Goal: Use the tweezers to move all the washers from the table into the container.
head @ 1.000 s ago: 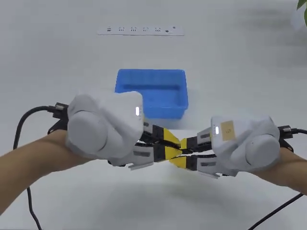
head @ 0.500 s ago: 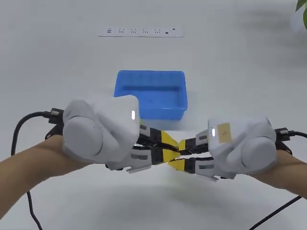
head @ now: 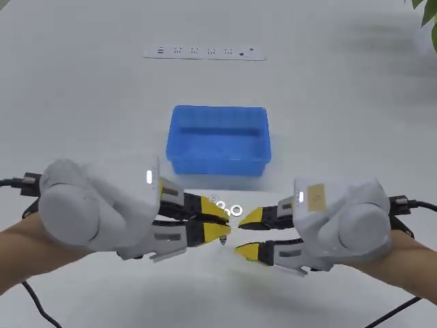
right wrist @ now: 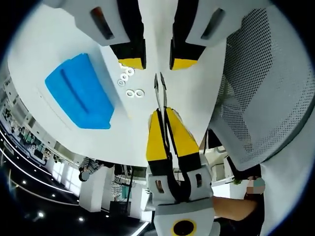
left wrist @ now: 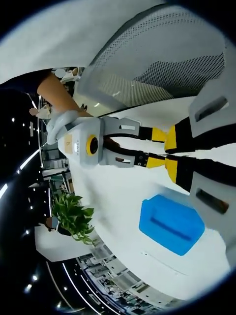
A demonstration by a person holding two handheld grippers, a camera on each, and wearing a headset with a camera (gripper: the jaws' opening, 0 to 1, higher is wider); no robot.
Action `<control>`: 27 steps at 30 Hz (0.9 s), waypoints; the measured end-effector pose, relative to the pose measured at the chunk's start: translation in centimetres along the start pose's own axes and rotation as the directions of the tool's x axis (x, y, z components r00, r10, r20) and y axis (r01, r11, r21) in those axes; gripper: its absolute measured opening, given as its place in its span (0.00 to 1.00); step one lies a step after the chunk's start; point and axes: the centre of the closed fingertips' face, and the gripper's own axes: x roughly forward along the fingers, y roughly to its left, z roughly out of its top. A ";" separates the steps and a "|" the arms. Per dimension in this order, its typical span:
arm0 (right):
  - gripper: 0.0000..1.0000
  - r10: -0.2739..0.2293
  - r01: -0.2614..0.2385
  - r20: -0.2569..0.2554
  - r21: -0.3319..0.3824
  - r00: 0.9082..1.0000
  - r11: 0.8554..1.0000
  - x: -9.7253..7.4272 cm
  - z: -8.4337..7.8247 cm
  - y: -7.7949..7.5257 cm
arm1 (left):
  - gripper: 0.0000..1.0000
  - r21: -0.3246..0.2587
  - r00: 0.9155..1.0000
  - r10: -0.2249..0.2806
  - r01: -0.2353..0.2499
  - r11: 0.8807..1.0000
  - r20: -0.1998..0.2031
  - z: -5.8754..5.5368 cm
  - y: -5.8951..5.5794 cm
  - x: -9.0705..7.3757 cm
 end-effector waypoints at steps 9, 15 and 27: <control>0.25 0.001 -0.001 0.023 0.012 1.000 1.000 1.0 1.0 -0.3 | 0.06 -0.033 0.998 0.066 -0.066 0.997 -0.008 -1.7 2.7 -1.7; 0.26 -0.001 0.000 0.030 0.018 1.000 1.000 1.0 1.1 -0.5 | 0.06 -0.045 0.997 0.075 -0.075 0.996 -0.007 -2.1 4.1 -1.8; 0.26 -0.002 0.001 0.023 0.034 1.000 0.999 1.0 0.8 -0.8 | 0.06 -0.055 0.998 0.056 -0.056 0.997 0.002 -2.0 4.1 -1.4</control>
